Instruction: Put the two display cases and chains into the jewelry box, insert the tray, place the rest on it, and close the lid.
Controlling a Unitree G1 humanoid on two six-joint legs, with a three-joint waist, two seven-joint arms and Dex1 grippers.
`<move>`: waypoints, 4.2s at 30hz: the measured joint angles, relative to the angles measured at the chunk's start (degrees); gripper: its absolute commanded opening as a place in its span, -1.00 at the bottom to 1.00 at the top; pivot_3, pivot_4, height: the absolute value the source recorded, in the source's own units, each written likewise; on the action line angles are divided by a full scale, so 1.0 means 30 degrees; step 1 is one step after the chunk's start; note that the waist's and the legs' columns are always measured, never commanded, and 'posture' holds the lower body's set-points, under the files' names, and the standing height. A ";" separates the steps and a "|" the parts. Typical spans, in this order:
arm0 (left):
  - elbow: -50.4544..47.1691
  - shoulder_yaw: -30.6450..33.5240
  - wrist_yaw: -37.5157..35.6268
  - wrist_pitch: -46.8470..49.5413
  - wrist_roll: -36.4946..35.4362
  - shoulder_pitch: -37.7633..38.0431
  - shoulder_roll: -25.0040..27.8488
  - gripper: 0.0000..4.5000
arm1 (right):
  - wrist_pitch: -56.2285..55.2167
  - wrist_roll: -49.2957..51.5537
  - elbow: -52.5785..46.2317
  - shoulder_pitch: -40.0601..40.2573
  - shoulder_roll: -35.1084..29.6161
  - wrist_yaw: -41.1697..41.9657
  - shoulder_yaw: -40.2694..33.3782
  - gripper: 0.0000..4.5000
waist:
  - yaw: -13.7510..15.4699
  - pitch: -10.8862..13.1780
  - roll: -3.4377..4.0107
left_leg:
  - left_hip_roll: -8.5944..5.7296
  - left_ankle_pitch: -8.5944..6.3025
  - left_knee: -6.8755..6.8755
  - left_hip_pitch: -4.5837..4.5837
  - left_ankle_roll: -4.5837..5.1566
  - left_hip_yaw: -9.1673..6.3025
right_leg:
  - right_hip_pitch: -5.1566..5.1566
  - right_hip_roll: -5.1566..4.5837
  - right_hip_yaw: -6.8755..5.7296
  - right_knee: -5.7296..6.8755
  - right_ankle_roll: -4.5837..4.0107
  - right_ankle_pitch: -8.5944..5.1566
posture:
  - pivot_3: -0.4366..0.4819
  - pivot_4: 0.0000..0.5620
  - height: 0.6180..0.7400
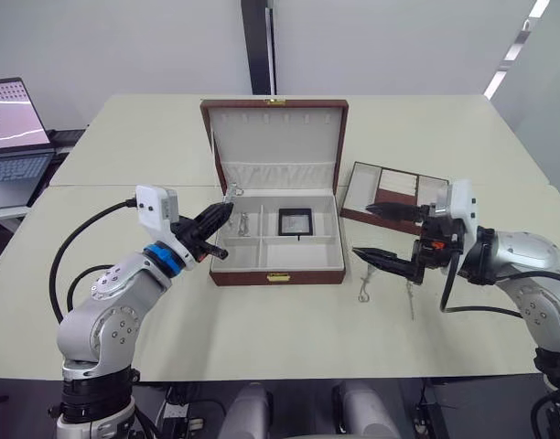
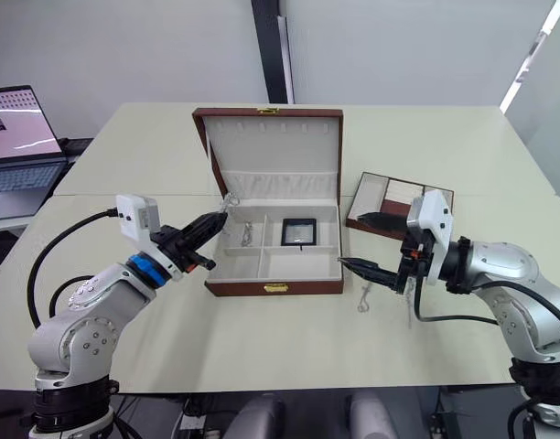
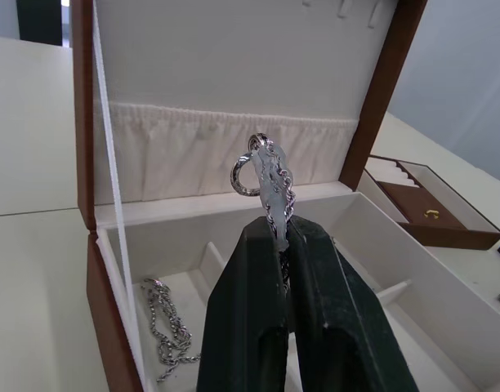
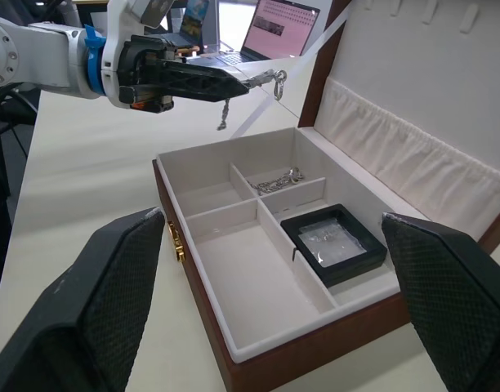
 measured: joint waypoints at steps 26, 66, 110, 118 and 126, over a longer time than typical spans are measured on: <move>-0.1247 -0.0299 0.0073 0.1218 -0.0730 0.2482 0.0472 -0.98 | 0.0573 0.0750 -0.1841 0.1837 -0.0691 -0.0292 -0.1180 1.00 | 0.0000 0.0001 -0.0002 | 0.0006 -0.0001 -0.0002 0.0000 0.0001 0.0002 | 0.0004 0.0006 0.0006 -0.0007 0.0001 -0.0001 | -0.05 -0.47 1.00; 0.7441 0.5233 -0.6624 -0.3441 0.1598 0.5410 0.8040 0.98 | -0.2460 -0.1798 0.6992 0.6134 -0.2989 0.1861 -0.6080 1.00 | -0.0023 0.0008 0.0009 | 0.0033 -0.0005 -0.0029 0.0006 0.0007 0.0031 | 0.0005 0.0017 0.0012 -0.0044 -0.0007 -0.0005 | -0.05 -0.47 1.00; 0.6087 0.7434 -0.6818 -0.3762 0.2272 0.7357 0.7208 0.98 | -0.6229 -0.4469 1.2659 0.6457 -0.3349 0.3214 -0.6948 1.00 | -0.0061 0.0006 0.0013 | 0.0036 -0.0005 -0.0025 0.0021 0.0006 0.0049 | 0.0017 0.0013 0.0027 -0.0033 -0.0005 -0.0004 | -0.05 -0.47 1.00; 0.1594 0.4310 -0.7466 -0.2459 0.0729 0.5553 0.7077 0.98 | -0.3713 -0.3752 0.9393 0.5141 -0.5210 0.5250 -0.4952 1.00 | -0.0052 0.0006 0.0015 | 0.0038 -0.0005 -0.0021 0.0017 0.0005 0.0050 | 0.0014 0.0016 0.0029 -0.0030 -0.0005 -0.0004 | -0.05 -0.47 1.00; -0.2024 0.0174 -0.8844 -0.2224 -0.0309 0.4152 0.6502 0.98 | -0.2025 -0.4308 0.7478 0.3519 -0.6051 0.5519 -0.2057 1.00 | -0.0035 0.0006 0.0015 | 0.0029 -0.0004 -0.0012 0.0013 0.0005 0.0047 | 0.0016 0.0016 0.0024 -0.0026 -0.0004 -0.0003 | -0.05 -0.47 1.00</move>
